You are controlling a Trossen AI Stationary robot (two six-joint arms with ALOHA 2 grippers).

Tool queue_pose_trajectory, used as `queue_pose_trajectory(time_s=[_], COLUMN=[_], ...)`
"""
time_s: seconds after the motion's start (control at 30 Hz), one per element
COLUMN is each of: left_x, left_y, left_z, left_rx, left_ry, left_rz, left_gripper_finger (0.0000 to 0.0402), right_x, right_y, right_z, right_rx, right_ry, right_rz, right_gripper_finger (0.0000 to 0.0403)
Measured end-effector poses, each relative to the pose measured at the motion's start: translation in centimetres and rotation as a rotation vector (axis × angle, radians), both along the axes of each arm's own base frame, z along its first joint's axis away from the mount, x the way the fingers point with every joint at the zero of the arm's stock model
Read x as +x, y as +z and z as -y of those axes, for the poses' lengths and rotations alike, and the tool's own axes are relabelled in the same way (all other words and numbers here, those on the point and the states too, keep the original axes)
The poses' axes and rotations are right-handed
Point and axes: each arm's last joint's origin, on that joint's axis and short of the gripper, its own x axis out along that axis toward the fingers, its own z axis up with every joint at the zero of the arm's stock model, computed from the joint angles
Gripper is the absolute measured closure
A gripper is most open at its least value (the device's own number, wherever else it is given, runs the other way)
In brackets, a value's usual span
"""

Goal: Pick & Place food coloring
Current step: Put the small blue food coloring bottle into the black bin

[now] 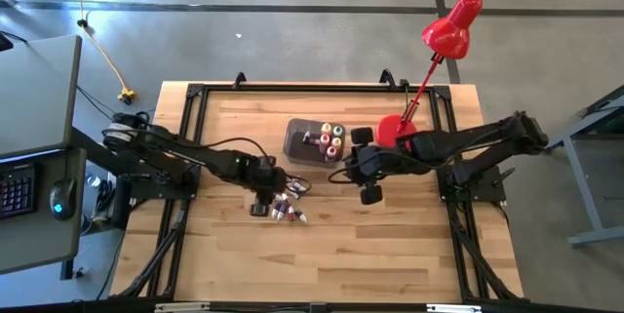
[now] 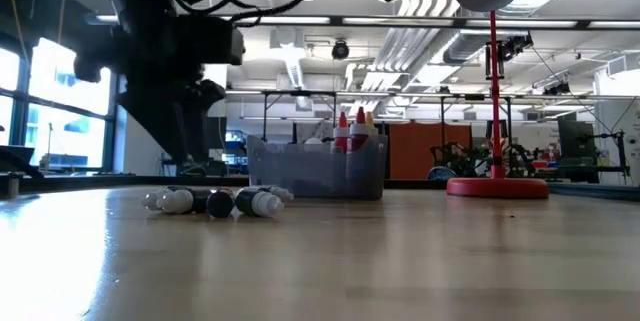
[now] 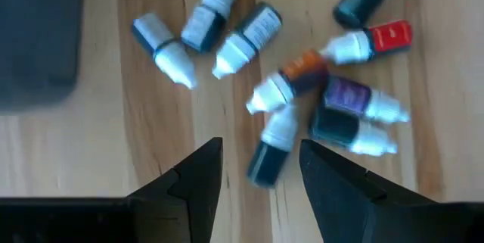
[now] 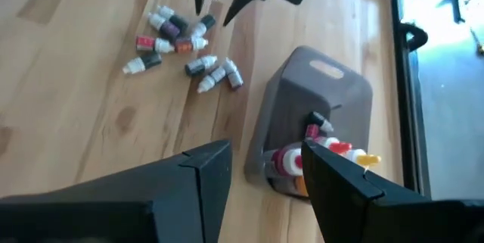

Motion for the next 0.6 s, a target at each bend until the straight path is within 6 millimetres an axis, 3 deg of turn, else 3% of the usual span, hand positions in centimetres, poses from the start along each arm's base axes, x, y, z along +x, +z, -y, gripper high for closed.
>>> queue_pose_trajectory(time_s=[0.6], left_x=[0.8], left_y=[-3.4], left_z=[0.3], left_rx=[-0.019], left_ry=[-0.044], left_rz=[-0.136], left_gripper_finger=[0.0231], right_x=[0.1], right_y=[-0.6], right_z=[0.0], right_rx=[-0.011], right_ry=[-0.004], right_rz=[-0.044], right_gripper_finger=[0.0249])
